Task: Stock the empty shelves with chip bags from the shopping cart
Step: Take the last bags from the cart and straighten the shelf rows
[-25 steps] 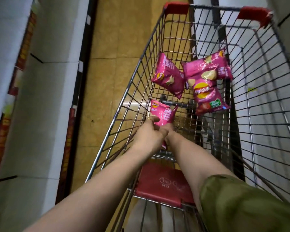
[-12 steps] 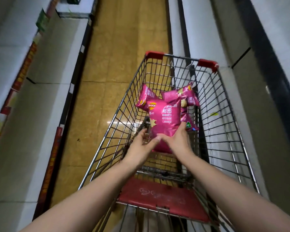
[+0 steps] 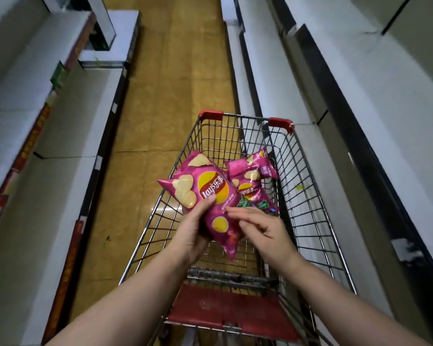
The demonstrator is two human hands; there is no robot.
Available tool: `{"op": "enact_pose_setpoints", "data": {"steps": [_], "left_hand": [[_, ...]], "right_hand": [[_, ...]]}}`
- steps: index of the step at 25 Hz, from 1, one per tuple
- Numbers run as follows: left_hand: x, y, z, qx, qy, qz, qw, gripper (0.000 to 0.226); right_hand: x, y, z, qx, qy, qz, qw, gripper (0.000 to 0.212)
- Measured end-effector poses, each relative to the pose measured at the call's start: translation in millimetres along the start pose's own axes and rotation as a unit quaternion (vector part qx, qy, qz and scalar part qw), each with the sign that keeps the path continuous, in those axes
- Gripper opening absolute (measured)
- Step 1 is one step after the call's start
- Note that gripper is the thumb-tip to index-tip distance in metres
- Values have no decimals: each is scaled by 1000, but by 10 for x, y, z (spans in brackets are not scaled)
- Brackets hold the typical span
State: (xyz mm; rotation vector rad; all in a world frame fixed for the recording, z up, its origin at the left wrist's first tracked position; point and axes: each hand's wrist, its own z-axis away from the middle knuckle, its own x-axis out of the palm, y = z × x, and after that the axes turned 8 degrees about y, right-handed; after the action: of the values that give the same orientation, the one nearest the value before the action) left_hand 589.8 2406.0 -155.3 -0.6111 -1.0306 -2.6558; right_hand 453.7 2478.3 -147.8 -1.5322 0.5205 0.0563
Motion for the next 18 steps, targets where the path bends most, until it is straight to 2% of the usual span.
{"op": "enact_pose_setpoints", "data": {"steps": [3, 4, 5, 7, 8, 9, 10, 11, 14, 15, 18], "left_hand": [[-20, 33, 29, -21, -5, 41, 999, 45], [-25, 50, 41, -17, -9, 43, 999, 41], [-26, 61, 48, -12, -10, 45, 999, 39], [-24, 81, 49, -7, -14, 38, 999, 41], [-30, 97, 30, -9, -20, 27, 999, 50], [-47, 122, 2, -11, -26, 18, 999, 65], [-69, 150, -40, -18, -30, 9, 999, 82], [-98, 173, -89, -27, -31, 4, 999, 93], [-128, 136, -188, -40, 0, -37, 999, 116], [-128, 86, -206, -33, 13, -75, 997, 116], [-135, -26, -290, -4, 56, -166, 984, 85]], "right_hand": [[-147, -50, -85, 98, 84, -145, 981, 28], [-181, -19, -119, 135, 100, -157, 973, 25], [-194, 23, -146, 180, 90, -157, 967, 31], [-160, 117, -157, 266, 29, -160, 950, 74], [-140, 166, -142, 293, -3, -161, 942, 94], [-136, 204, -138, 306, -30, -158, 938, 103], [-140, 222, -153, 308, -48, -155, 937, 102], [-136, 238, -171, 311, -53, -167, 934, 91], [46, 342, -188, 334, 22, -237, 912, 41], [136, 369, -166, 341, 41, -252, 905, 29], [266, 546, -172, 365, 26, -277, 888, 15]]}}
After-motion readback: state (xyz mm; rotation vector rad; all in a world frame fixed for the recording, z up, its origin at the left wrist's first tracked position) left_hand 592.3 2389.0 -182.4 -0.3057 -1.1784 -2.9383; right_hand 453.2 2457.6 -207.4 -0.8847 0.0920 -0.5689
